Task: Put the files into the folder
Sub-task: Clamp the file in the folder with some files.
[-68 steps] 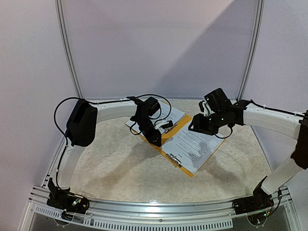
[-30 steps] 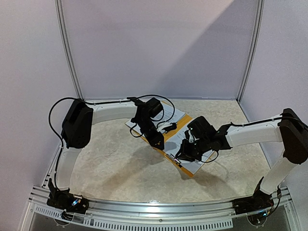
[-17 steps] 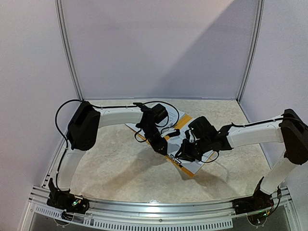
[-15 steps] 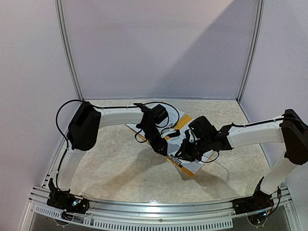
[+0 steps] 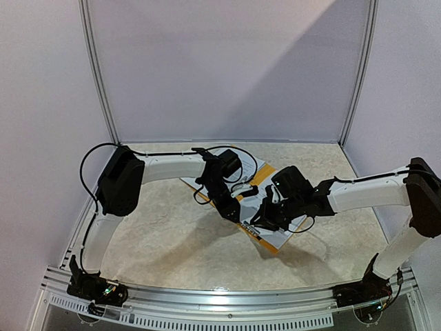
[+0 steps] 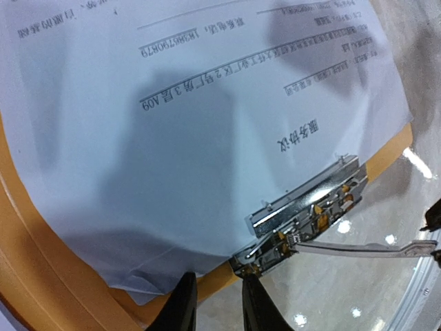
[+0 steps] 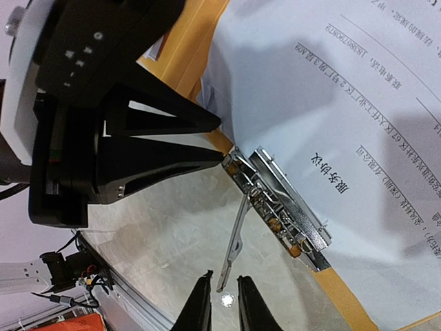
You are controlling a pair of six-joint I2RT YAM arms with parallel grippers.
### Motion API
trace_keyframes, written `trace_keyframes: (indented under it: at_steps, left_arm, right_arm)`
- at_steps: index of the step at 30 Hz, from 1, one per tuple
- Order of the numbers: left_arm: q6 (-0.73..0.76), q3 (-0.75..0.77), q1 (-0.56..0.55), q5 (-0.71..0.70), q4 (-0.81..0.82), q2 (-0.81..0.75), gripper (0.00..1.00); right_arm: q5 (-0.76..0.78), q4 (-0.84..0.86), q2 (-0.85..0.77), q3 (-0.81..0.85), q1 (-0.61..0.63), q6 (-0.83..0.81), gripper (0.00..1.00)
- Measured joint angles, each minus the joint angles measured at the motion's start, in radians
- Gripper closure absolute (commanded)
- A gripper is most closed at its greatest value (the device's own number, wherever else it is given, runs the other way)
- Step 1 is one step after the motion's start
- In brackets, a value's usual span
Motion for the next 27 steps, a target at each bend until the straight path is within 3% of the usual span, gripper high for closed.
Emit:
trace_keyframes:
  at_steps: [27]
  left_arm:
    - [0.01, -0.002, 0.0, -0.004, -0.001, 0.0, 0.74]
  right_arm:
    - [0.006, 0.013, 0.0, -0.047, 0.004, 0.002, 0.92]
